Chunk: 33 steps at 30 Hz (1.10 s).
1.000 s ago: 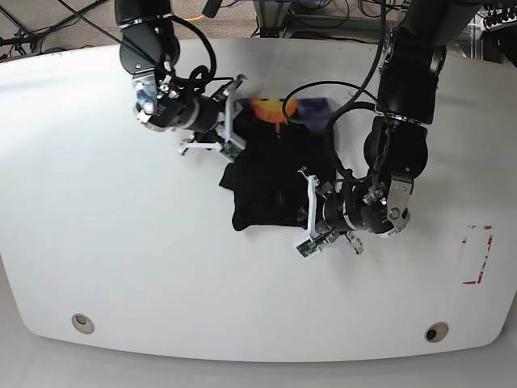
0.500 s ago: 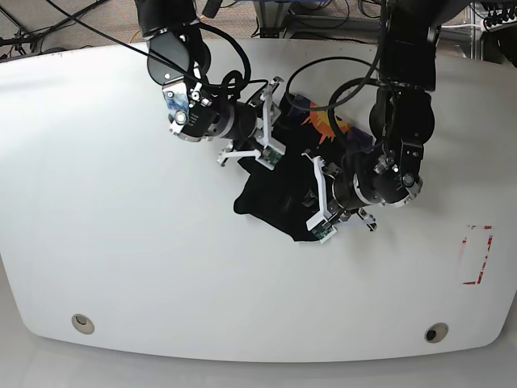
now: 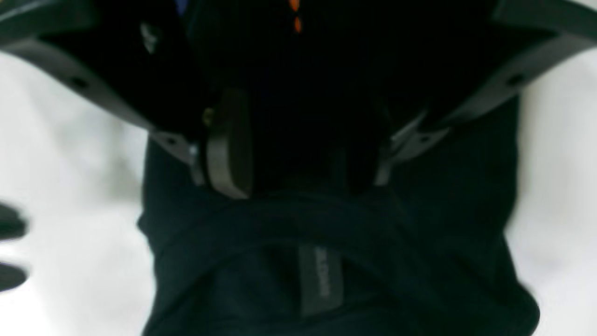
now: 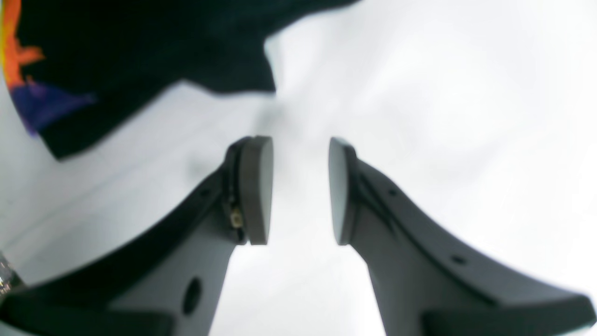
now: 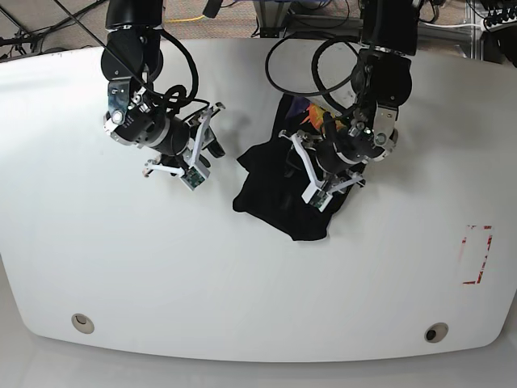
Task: Fold the T-shirt properly
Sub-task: 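Carry the folded shirt with the left gripper to the table edge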
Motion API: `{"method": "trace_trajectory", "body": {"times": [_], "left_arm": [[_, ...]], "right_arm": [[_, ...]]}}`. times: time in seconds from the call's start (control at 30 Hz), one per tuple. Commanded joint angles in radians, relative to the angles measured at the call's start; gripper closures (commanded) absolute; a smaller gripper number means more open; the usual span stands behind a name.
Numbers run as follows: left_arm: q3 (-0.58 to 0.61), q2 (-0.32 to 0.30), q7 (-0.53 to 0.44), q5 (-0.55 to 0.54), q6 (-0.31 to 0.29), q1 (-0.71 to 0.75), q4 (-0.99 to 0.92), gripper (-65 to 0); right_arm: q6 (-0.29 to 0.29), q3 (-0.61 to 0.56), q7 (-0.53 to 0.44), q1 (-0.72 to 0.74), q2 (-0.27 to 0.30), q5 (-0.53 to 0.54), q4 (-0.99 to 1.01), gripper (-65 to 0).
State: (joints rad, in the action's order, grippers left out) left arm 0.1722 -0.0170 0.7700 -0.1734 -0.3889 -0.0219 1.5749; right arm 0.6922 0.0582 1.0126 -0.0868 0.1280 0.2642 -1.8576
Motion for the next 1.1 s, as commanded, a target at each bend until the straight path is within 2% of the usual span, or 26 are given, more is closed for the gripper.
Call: {"method": "trace_trajectory", "body": {"times": [0.0,0.1,0.27,0.43,0.63,0.8,0.97,1.07], "left_arm": [[-0.004,0.005,-0.03,0.025,0.001,0.001,-0.049,-31.0],[-0.009,-0.01,-0.074,0.035,0.003,0.003,-0.135,-27.9],[-0.061,-0.079,-0.083,0.03,-0.011,0.006,-0.21,-24.4],[-0.221,-0.142,-0.08,0.03,-0.063,0.026,-0.242,-24.4],[-0.419,-0.252,-0.067,0.036,-0.186,0.044,-0.258,-24.4],[-0.58,-0.364,-0.036,0.031,-0.235,0.058,-0.293,-24.4],[-0.719,-0.49,-0.039,0.031,-0.309,0.058,-0.38,-24.4],[-0.788,-0.539,-0.042,0.031,-0.309,0.058,-0.431,-24.4]], "right_arm": [[0.005,0.047,-0.013,-0.006,0.009,0.007,-0.024,-18.5],[0.005,0.081,-0.005,-0.005,0.006,0.007,-0.024,-18.5],[0.005,0.093,-0.001,-0.005,0.008,0.007,-0.035,-18.5],[0.005,0.093,-0.001,-0.009,0.014,0.007,-0.067,-18.5],[0.005,0.093,-0.001,-0.008,0.014,0.007,-0.084,-18.5],[0.005,0.093,-0.001,-0.008,0.014,0.007,-0.095,-18.5],[0.005,0.091,-0.001,-0.009,0.014,0.007,-0.099,-18.5],[0.005,0.091,-0.001,-0.011,0.014,0.007,-0.099,-18.5]]}}
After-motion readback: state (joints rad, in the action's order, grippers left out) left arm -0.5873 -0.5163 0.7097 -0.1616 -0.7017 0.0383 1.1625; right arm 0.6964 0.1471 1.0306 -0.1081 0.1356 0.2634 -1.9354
